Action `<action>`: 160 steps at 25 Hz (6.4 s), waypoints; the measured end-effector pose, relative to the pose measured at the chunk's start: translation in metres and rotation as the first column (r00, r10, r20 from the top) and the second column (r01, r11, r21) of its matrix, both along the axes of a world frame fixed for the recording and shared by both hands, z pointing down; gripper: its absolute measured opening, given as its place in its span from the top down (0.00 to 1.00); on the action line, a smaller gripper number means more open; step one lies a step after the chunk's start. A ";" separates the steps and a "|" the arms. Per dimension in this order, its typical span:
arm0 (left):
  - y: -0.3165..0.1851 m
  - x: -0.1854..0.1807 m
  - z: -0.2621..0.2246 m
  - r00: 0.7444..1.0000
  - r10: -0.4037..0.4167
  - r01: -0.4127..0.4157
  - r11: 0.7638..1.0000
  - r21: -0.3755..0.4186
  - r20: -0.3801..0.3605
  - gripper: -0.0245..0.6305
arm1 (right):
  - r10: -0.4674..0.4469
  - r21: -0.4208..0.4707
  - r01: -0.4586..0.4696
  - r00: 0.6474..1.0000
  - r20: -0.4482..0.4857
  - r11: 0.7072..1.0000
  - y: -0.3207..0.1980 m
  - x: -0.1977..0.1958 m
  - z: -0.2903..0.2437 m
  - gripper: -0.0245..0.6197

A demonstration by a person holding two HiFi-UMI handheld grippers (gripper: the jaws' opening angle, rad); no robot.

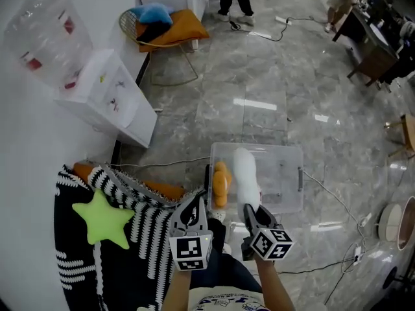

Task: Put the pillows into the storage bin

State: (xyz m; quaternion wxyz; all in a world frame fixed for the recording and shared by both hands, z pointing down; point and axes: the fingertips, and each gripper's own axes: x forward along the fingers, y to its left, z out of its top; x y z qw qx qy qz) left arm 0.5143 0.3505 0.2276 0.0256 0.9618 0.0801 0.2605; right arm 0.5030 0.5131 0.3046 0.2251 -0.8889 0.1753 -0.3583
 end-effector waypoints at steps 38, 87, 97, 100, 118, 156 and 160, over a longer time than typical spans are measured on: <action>0.018 0.129 0.352 0.959 0.055 -0.023 0.993 -0.115 0.279 0.94 | 0.205 -0.074 -0.191 0.902 0.381 0.979 0.017 0.115 0.474 0.76; -0.007 0.082 0.088 0.997 -0.075 0.075 0.995 -0.063 0.003 0.94 | -0.102 -0.205 0.026 0.924 -0.370 0.978 -0.020 0.119 0.021 0.65; -0.012 -0.028 -0.071 0.972 -0.143 0.139 0.990 -0.034 -0.189 0.94 | -0.201 -0.196 0.104 0.792 -0.576 0.975 -0.036 0.015 -0.156 0.65; -0.031 -0.070 -0.104 0.954 -0.193 0.193 0.981 -0.023 -0.230 0.94 | -0.244 -0.187 0.162 0.754 -0.610 0.969 -0.058 -0.019 -0.189 0.65; -0.218 -0.389 -0.169 0.620 -0.722 0.763 0.646 0.021 -0.308 0.94 | -0.580 -0.150 0.674 0.473 -0.664 0.723 -0.277 -0.235 -0.253 0.65; -0.517 -0.623 0.125 0.357 -0.929 0.934 0.356 -0.029 0.101 0.94 | -0.904 -0.337 0.848 0.427 -0.025 0.409 -0.613 -0.416 0.174 0.43; -0.521 -0.626 0.168 0.355 -0.923 0.934 0.354 -0.034 0.148 0.94 | -0.897 -0.359 0.845 0.440 0.041 0.398 -0.620 -0.417 0.229 0.40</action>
